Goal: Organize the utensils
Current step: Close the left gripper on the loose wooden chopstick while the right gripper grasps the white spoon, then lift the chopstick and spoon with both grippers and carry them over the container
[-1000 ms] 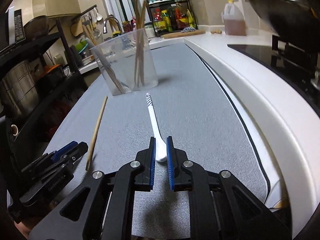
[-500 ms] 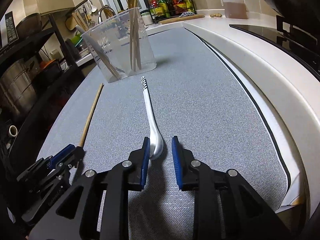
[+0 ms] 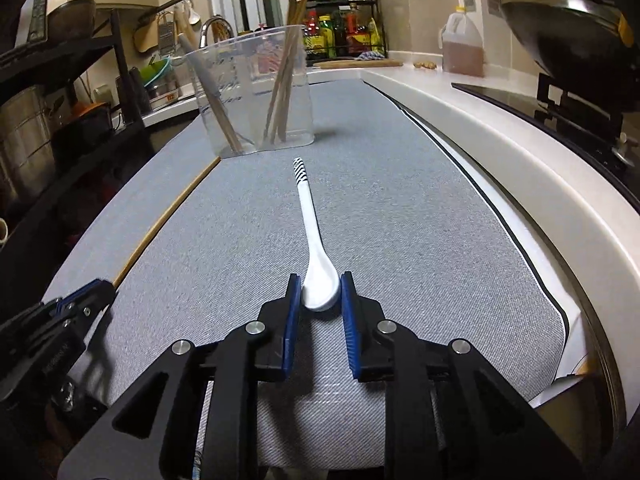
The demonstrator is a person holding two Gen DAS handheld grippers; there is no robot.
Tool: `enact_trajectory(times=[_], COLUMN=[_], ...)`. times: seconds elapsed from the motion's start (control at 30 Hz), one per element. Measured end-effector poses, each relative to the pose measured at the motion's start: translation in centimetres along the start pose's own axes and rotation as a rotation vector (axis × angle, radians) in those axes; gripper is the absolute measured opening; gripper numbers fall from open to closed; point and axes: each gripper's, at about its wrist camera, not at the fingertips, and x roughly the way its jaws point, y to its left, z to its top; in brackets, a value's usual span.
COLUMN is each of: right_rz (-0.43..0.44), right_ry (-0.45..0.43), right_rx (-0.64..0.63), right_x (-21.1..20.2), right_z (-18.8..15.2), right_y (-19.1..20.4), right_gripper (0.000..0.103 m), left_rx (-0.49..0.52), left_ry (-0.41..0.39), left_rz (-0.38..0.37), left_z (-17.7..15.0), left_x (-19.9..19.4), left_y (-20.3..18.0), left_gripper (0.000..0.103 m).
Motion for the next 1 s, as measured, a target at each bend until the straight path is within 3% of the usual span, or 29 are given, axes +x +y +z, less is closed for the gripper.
enact_trajectory(times=[0.47, 1.0], right_rz=[0.121, 0.123], right_ry=[-0.016, -0.032], right_rx=[0.167, 0.291], right_x=[0.1, -0.3], right_z=[0.0, -0.2], right_y=[-2.6, -4.2], right_gripper=[0.023, 0.023], left_rx=[0.012, 0.013], left_ry=[-0.013, -0.013], left_rz=[-0.009, -0.016], left_z=[0.0, 0.1], left_x=[0.3, 0.3], left_y=[-0.4, -0.3], left_gripper=[0.007, 0.007])
